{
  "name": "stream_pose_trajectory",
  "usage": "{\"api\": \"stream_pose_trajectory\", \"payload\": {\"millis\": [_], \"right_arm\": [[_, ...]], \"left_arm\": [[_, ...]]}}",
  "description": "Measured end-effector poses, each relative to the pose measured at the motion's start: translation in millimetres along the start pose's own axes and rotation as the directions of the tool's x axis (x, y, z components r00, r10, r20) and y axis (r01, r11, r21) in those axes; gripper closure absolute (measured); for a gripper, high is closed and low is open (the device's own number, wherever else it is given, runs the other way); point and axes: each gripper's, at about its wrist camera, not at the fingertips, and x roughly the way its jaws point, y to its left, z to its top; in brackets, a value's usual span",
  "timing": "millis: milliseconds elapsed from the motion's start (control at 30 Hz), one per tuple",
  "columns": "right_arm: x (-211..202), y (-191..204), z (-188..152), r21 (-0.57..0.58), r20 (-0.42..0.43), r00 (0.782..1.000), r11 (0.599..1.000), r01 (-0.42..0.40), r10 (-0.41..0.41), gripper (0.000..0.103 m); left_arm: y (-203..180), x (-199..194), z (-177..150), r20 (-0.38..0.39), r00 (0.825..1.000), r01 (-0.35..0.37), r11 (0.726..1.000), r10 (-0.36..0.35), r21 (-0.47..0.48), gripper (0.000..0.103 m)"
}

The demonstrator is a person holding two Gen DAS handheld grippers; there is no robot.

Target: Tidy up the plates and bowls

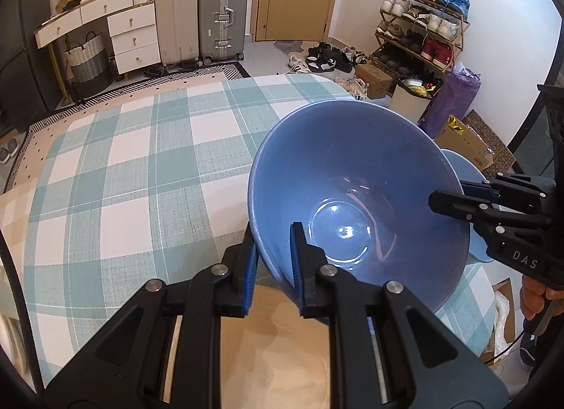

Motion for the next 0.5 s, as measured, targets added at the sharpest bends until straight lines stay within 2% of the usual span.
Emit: {"api": "stream_pose_trajectory", "payload": {"millis": [500], "right_arm": [[18,2,-10,-0.036,-0.014,0.998,0.998,0.058,-0.059,0.084]], "left_arm": [[-3,19,-8,0.001,0.998,-0.059,0.997,0.059,0.046,0.09]]}}
